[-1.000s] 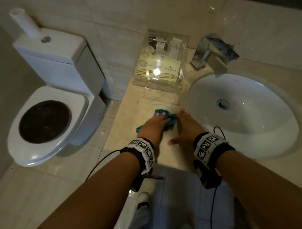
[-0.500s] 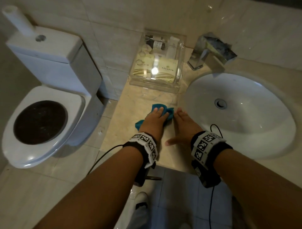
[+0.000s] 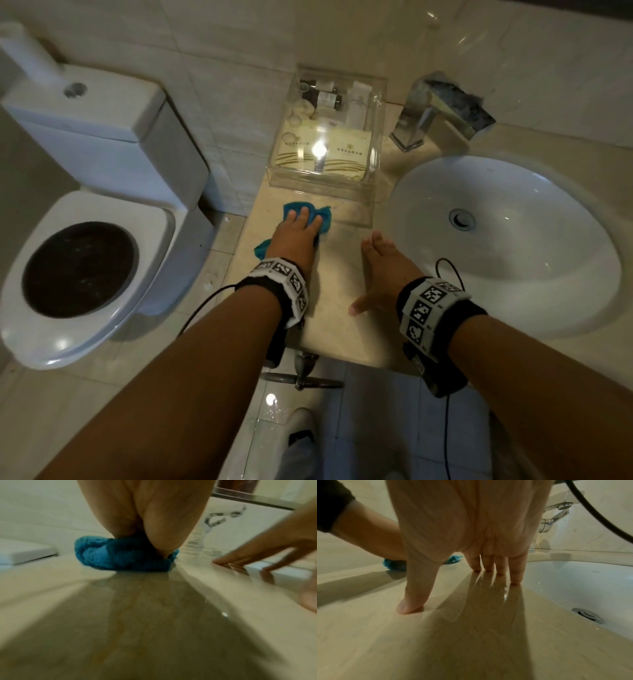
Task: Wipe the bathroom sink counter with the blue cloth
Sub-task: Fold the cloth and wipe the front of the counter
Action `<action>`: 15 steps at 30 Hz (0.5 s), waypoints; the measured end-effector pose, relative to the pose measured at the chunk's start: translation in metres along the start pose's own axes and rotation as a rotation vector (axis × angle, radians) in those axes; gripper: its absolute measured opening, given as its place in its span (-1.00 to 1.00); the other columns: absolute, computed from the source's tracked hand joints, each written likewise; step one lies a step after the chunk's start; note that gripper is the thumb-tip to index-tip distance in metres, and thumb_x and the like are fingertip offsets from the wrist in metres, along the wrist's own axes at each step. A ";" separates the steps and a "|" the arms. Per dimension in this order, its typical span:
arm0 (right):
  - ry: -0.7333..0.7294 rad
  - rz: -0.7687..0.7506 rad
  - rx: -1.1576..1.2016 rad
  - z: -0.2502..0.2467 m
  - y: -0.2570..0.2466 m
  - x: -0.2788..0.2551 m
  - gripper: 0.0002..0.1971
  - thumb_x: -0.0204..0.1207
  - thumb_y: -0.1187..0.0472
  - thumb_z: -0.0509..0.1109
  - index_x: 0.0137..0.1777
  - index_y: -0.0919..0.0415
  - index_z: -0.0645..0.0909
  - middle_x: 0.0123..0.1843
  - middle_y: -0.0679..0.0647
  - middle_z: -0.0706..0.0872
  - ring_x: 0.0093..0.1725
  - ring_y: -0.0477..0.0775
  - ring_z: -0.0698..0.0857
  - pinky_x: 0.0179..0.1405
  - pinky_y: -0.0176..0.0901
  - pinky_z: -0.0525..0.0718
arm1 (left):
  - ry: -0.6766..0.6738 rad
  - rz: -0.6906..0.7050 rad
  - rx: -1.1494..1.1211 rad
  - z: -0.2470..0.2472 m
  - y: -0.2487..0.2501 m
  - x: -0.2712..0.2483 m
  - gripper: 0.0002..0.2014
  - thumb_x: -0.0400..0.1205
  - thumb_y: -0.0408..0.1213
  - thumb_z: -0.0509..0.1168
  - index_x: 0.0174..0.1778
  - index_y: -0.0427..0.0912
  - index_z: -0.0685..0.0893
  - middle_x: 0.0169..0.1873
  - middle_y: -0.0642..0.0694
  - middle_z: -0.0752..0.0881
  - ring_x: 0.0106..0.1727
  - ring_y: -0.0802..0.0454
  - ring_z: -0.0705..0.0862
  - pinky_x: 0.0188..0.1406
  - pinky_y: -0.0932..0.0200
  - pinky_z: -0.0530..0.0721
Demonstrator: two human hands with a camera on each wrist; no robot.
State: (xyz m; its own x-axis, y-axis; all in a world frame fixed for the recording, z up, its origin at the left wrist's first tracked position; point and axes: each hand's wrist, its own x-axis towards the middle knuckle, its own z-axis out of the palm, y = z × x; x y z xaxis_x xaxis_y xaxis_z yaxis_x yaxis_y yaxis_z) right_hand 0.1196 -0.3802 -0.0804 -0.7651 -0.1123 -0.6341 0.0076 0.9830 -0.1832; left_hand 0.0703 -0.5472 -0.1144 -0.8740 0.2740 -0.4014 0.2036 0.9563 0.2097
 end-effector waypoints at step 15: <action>-0.014 0.012 0.015 0.000 0.000 0.004 0.29 0.11 -0.16 0.63 0.63 -0.02 -0.25 0.66 0.13 -0.35 0.65 0.21 -0.26 0.63 0.08 -0.06 | -0.034 0.135 0.099 -0.007 0.034 0.031 -0.40 0.74 -0.27 0.07 0.68 -0.04 -0.02 0.67 -0.16 -0.10 0.67 -0.23 -0.09 0.63 -0.07 0.03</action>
State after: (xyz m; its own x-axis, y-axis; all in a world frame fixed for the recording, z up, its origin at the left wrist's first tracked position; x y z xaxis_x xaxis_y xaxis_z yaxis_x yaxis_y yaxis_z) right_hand 0.1165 -0.3803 -0.0825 -0.7555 -0.1027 -0.6470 0.0263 0.9821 -0.1866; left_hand 0.0465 -0.5069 -0.1135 -0.8209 0.4021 -0.4055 0.3617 0.9156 0.1756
